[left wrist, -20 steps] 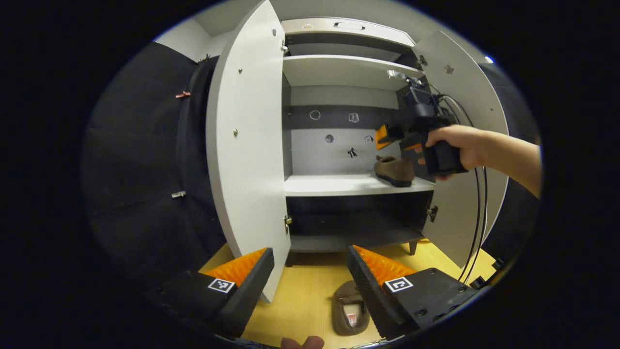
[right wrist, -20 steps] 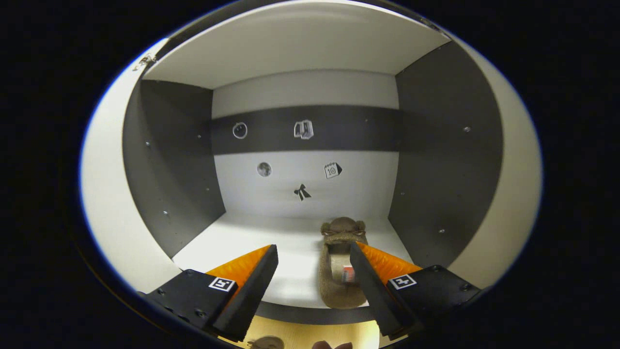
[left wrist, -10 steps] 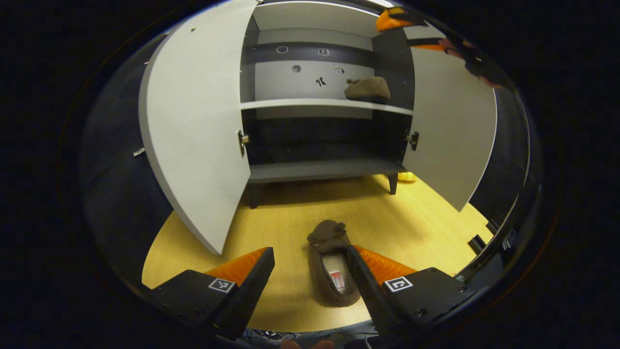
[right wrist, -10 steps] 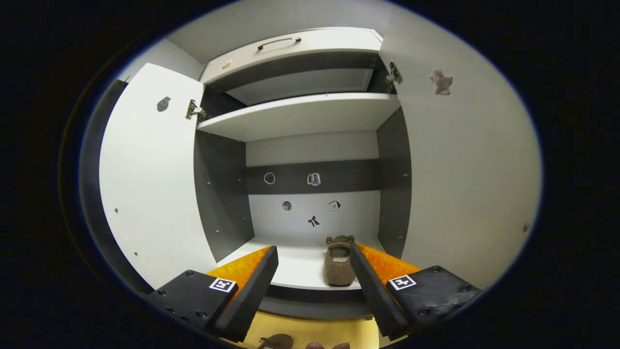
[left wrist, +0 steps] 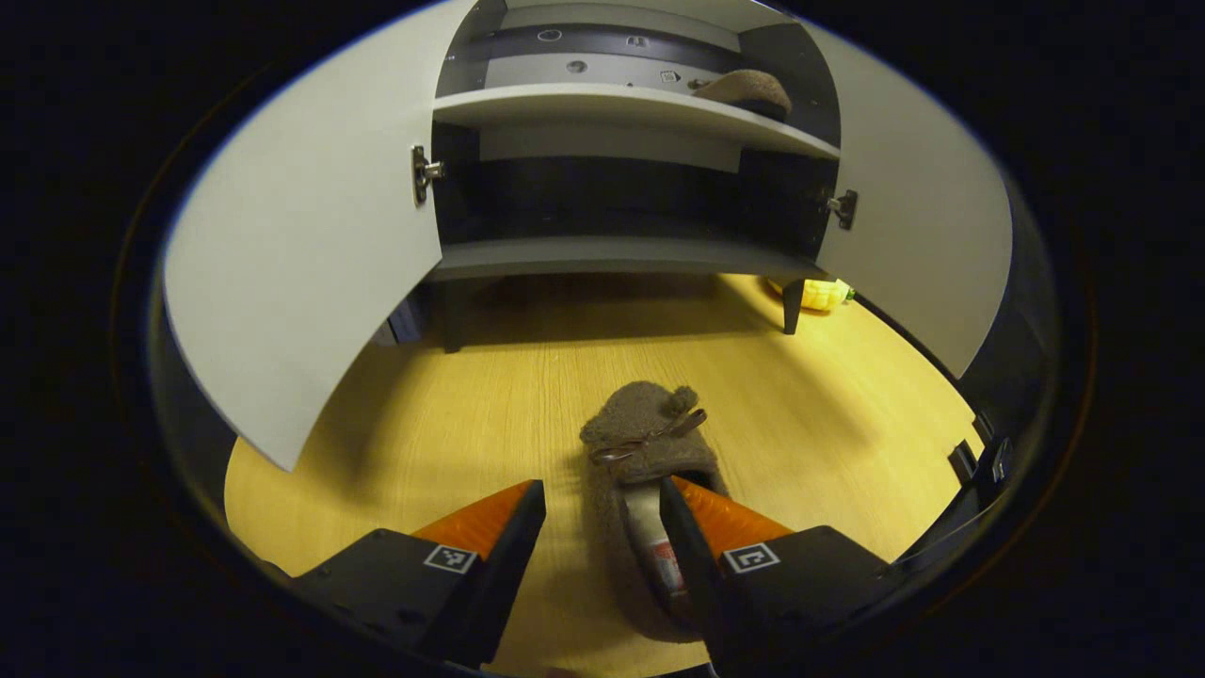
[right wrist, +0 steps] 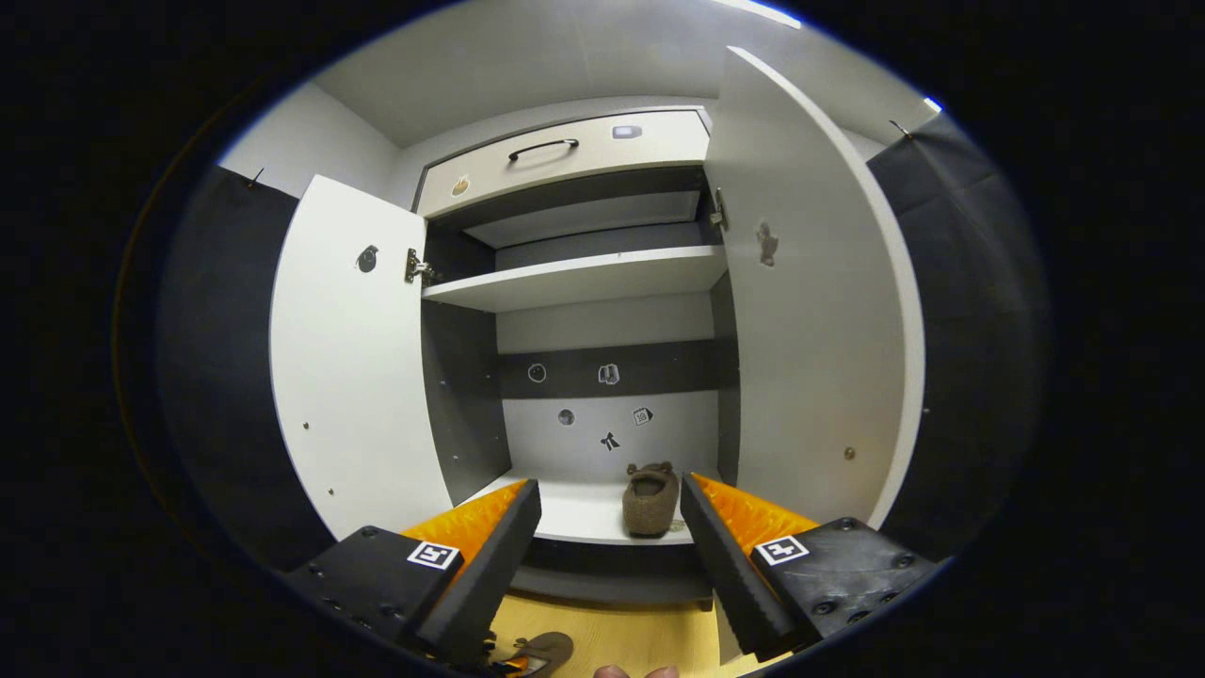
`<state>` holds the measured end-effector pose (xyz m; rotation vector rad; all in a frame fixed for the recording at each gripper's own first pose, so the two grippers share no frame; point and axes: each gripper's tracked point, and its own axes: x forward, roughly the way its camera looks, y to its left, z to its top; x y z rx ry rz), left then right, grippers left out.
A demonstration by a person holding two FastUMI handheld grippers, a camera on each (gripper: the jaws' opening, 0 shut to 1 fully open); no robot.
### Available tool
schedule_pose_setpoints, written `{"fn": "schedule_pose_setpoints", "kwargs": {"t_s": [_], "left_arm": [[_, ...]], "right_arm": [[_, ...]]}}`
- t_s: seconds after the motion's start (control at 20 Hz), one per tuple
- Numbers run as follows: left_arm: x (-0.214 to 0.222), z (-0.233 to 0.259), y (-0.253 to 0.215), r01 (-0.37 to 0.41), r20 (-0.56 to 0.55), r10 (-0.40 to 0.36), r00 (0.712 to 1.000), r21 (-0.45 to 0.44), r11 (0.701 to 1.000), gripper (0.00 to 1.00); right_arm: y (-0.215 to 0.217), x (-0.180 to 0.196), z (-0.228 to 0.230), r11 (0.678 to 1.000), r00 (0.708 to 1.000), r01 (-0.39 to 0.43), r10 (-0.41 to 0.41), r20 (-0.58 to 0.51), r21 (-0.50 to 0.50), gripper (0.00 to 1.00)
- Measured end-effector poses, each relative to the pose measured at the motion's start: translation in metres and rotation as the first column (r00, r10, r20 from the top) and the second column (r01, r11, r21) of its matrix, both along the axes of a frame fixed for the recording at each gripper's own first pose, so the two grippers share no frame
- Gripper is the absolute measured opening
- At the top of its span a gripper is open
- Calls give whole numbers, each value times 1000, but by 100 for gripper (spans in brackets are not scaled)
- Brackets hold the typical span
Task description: Grab one shoe with the right hand and put it into the shoe cabinet, grab the other shoe with the left hand and put it into the shoe cabinet; then close the right door with the right hand and the left door with the left hand.
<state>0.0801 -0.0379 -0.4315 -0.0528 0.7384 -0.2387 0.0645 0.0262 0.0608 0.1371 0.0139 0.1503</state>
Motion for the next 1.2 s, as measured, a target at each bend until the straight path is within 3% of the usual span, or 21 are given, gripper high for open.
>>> {"fn": "schedule_pose_setpoints", "kwargs": {"t_s": [0.2, 0.3, 0.4, 0.45, 0.5, 0.55, 0.6, 0.9, 1.2], "left_arm": [[16, -24, -4, 7, 0, -7, 1000, 30, 1000, 74], [23, -29, -10, -3, 1, 3, 1000, 18, 1000, 65], [30, -28, -17, -10, 14, 10, 1000, 6, 1000, 50], [33, -27, -14, -27, 18, 27, 999, 23, 999, 35], [35, -28, -11, -46, 14, 46, 999, 34, 998, 31], [37, -26, -8, -69, 8, 69, 998, 36, 997, 18], [38, -20, -9, -83, 9, 83, 996, 33, 996, 11], [48, 57, -2, -97, 69, 94, 993, 50, 994, 6], [56, 159, 19, -188, 67, 185, 980, 35, 982, 6]], "right_arm": [[-23, -13, 0, 999, 999, 34, -34, -6, -12, 98], [-32, -21, 1, 998, 999, 50, -50, -4, -40, 98], [-37, -28, 1, 997, 998, 59, -59, -7, -43, 98], [-39, -31, 1, 997, 998, 62, -62, -11, -38, 98], [-42, -33, 2, 997, 998, 66, -67, -7, -40, 98], [-45, -36, 2, 996, 998, 70, -70, 0, -51, 98], [-46, -38, 1, 996, 997, 72, -72, -1, -60, 98], [-54, -45, 0, 995, 998, 69, -69, 7, -70, 98], [-56, -50, -3, 995, 998, 60, -59, 9, -74, 98]]}}
